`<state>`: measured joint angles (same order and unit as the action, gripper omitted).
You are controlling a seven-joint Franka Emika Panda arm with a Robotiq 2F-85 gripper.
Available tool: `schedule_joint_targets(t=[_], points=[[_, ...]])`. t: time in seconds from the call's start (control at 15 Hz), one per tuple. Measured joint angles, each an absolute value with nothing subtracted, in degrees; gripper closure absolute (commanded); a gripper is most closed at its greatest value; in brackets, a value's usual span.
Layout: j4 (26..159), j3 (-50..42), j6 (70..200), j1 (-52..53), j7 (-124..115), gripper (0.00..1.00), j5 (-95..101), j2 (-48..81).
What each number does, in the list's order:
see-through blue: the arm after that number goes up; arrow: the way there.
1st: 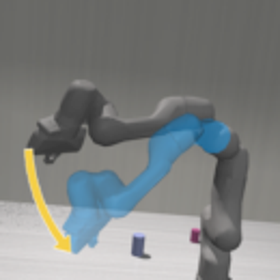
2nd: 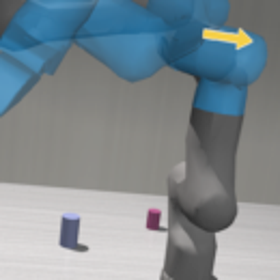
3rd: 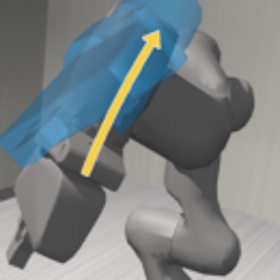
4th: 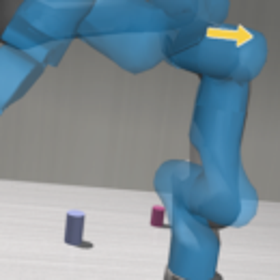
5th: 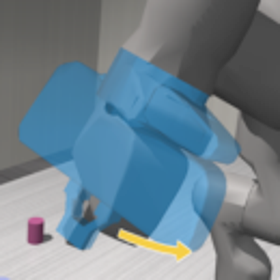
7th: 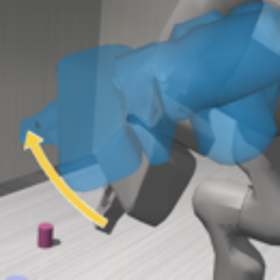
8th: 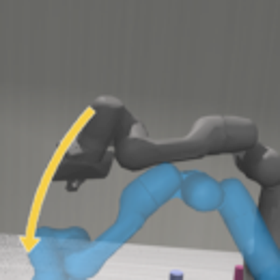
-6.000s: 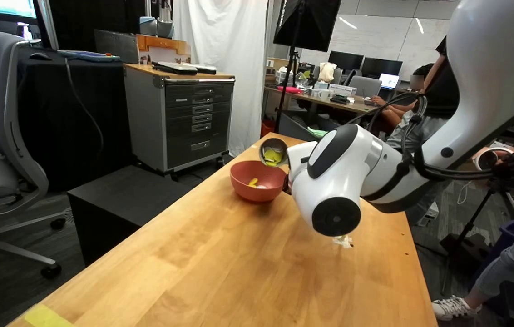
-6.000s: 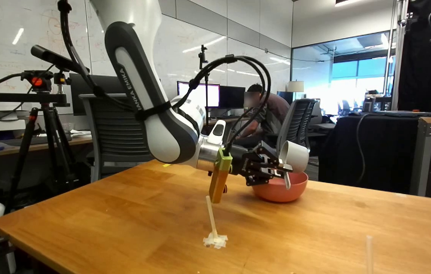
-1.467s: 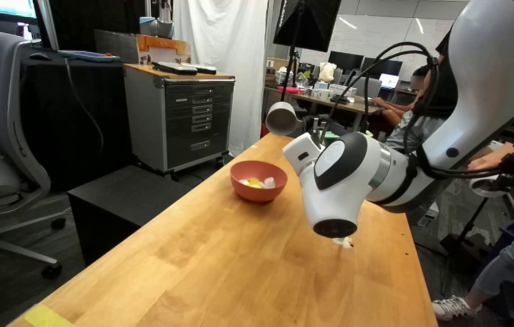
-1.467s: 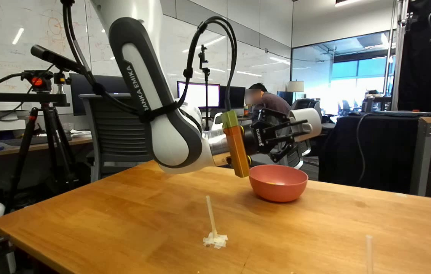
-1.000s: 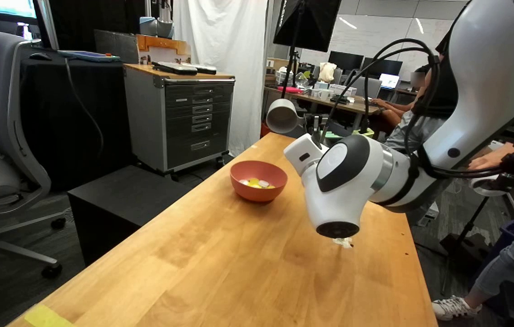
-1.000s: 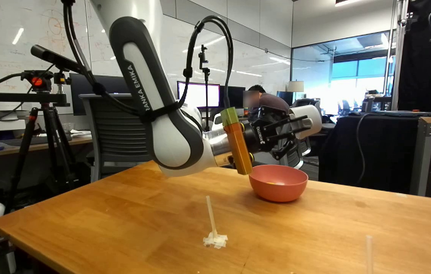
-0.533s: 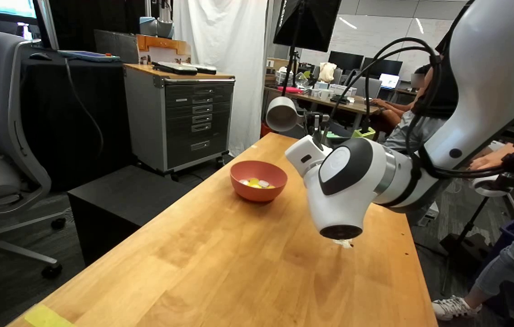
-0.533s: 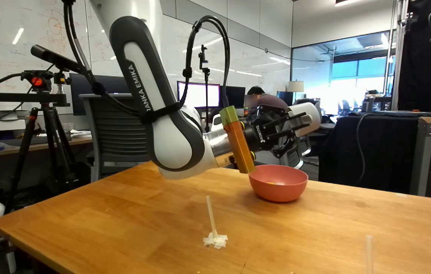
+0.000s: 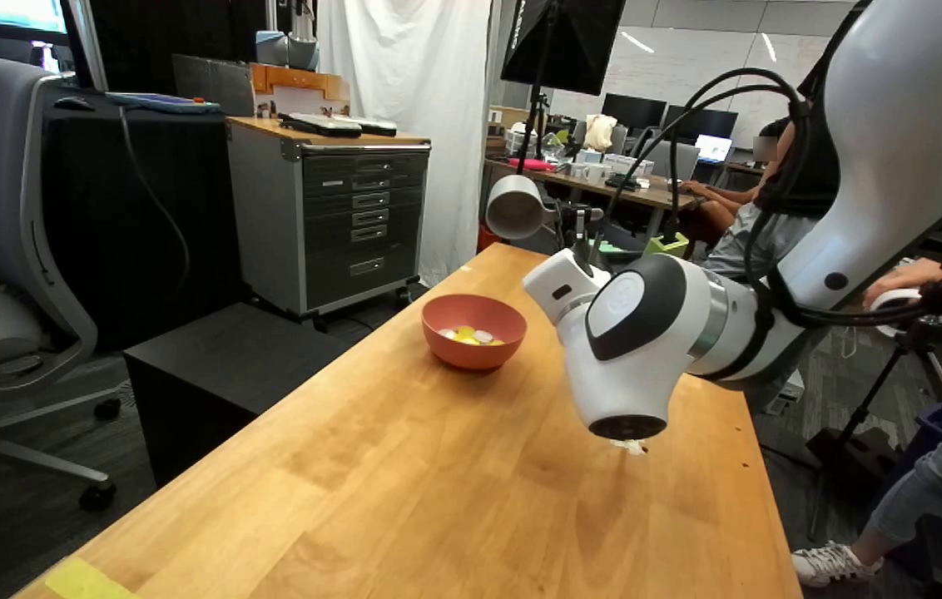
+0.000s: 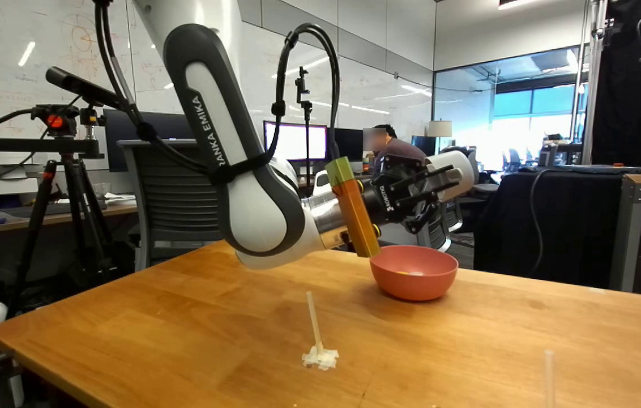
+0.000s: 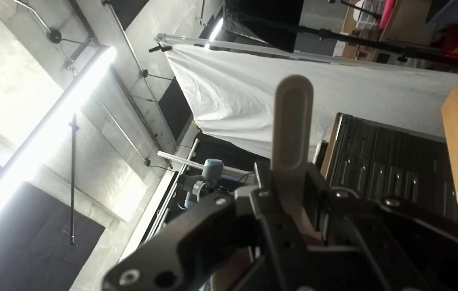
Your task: Pour the contents in the cup into the bowl
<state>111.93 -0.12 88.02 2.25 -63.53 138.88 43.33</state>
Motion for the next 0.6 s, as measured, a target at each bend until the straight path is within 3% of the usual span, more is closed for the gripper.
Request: schedule_joint_targets(t=[0.6], points=[[112.7,2.3,98.2,-2.4,-64.0,0.88,130.6,35.6]])
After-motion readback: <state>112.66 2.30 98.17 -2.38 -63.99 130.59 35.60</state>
